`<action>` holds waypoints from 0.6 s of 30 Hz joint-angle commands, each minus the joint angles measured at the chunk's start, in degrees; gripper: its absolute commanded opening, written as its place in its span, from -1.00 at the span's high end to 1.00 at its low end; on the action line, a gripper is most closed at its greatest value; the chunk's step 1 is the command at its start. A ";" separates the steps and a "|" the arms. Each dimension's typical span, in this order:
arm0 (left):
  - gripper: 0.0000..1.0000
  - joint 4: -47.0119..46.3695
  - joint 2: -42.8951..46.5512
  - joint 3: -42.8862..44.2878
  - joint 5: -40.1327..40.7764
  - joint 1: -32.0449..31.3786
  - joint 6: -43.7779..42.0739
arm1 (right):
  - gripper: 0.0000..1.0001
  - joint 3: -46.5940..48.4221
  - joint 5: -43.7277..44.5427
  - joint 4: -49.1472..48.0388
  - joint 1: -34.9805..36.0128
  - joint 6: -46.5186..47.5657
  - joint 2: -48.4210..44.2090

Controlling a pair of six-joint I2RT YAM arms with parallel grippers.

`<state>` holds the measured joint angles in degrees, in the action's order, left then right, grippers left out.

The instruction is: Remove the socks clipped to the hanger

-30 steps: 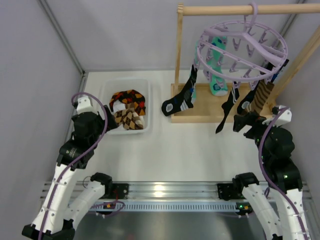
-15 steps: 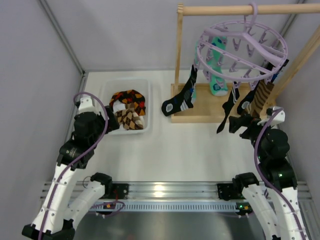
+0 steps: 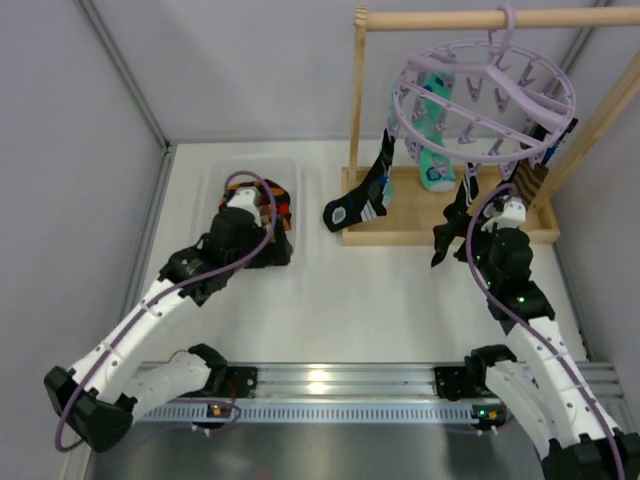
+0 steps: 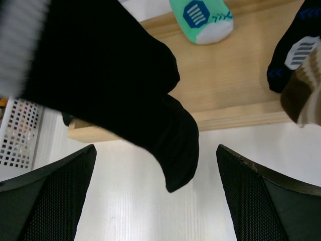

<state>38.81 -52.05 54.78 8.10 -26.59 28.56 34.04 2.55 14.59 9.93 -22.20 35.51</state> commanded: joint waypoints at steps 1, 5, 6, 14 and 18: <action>-0.97 -3.39 -4.10 5.05 9.79 -12.32 3.87 | -0.99 -4.31 -1.76 -13.96 -0.71 -4.25 5.88; -0.97 -3.73 -9.37 9.02 15.19 -22.78 5.10 | -0.97 -8.98 1.93 -21.08 -0.71 -5.58 9.84; -0.97 -4.09 -9.99 9.81 15.72 -23.85 5.11 | -0.93 -10.39 2.46 -23.53 -0.71 -5.75 11.15; -0.97 -6.20 -16.23 21.30 16.95 -29.66 4.40 | -0.36 -15.93 -0.87 -39.19 1.49 -0.93 16.26; -0.97 -6.20 -16.94 26.86 18.44 -29.84 5.28 | 0.04 -17.25 0.17 -42.71 3.60 2.67 15.56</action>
<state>35.70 -69.34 76.64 23.70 -56.10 32.91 17.12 2.48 -17.58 11.86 -23.18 51.83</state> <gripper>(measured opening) 0.984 0.508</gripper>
